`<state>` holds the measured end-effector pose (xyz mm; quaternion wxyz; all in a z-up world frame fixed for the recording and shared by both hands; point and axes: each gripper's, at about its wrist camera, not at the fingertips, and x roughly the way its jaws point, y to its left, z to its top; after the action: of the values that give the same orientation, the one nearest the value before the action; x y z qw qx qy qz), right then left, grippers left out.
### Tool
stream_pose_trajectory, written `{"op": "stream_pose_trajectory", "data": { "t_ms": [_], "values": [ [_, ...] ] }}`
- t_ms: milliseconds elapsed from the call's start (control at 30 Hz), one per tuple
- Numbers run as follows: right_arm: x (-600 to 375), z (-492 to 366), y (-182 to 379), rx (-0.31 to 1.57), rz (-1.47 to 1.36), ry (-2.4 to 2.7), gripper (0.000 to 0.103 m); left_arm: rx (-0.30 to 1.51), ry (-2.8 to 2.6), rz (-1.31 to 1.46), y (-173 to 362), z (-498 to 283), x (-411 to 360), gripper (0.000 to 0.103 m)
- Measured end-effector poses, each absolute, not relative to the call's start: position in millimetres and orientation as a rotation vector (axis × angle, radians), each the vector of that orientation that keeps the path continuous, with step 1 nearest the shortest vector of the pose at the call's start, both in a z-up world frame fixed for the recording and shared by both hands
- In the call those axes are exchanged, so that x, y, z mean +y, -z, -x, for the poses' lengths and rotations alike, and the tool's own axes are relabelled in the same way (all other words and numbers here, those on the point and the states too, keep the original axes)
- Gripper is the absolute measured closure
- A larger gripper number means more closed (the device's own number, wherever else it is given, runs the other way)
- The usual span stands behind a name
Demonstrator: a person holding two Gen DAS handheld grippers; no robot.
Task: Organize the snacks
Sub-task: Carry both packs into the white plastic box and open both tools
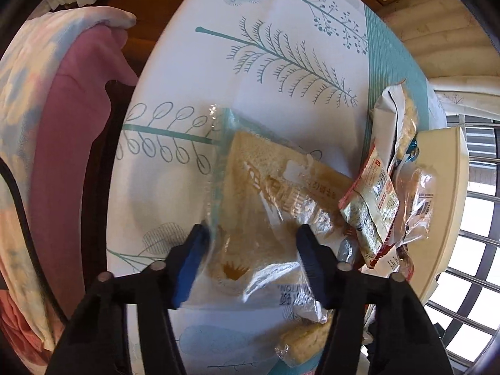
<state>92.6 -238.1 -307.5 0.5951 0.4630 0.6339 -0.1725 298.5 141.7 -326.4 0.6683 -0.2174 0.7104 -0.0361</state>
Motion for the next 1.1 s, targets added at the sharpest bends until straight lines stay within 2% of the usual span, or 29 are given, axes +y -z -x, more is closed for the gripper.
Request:
{"op": "stream_pose_trajectory", "data": {
  "t_ms": [167,233,367,433,567,1100],
  "values": [
    [-235,-83,296,1.442,-1.05,0.393,0.055,1.57,0.096,0.51,312,-285,138,0.079],
    [-231,-81,290,1.424,-1.041,0.388,0.055,1.552,0.106,0.52,306,-279,136,0.082],
    [-226,-79,277,1.393,-1.024,0.376,0.055,1.527,0.129,0.509,295,-265,130,0.086],
    [-221,-76,270,1.376,-1.011,0.369,0.055,1.516,0.148,0.512,285,-266,157,0.087],
    [-212,-68,256,1.338,-0.991,0.363,0.055,1.484,0.174,0.514,269,-250,164,0.089],
    [-141,-42,208,1.207,-0.777,0.264,0.055,1.281,0.303,0.503,198,-197,204,0.09]
  ]
}}
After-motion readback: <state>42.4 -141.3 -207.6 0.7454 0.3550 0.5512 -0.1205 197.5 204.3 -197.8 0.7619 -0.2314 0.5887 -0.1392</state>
